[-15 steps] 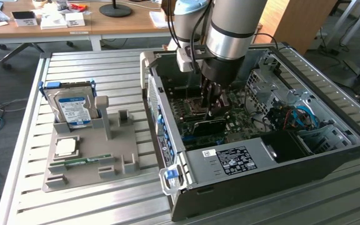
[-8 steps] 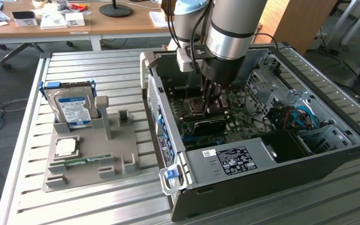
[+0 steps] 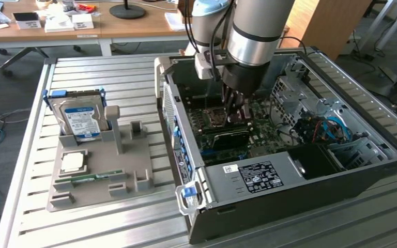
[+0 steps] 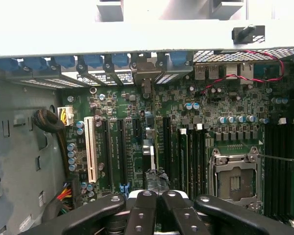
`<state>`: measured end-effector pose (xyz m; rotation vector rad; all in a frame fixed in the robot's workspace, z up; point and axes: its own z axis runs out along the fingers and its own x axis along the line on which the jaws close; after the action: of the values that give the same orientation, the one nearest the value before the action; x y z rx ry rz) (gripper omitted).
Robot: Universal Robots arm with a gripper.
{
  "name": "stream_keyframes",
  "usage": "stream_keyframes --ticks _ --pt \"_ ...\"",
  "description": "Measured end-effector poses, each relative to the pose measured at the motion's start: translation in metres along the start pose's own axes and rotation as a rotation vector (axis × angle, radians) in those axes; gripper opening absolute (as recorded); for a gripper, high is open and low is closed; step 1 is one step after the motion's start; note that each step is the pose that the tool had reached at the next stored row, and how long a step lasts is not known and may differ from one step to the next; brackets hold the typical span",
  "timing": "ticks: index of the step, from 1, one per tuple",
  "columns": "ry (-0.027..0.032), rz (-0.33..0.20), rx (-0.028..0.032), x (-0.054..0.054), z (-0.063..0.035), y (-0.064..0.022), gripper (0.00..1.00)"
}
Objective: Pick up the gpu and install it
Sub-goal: 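Press down on the gpu until it lock into place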
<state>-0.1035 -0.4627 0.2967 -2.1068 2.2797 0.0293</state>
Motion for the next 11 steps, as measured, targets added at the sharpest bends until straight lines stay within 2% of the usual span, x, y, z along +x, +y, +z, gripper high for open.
stream_keyframes --ticks 11 --pt "-0.0001 0.000 0.0000 0.0001 0.0038 0.0000 0.11"
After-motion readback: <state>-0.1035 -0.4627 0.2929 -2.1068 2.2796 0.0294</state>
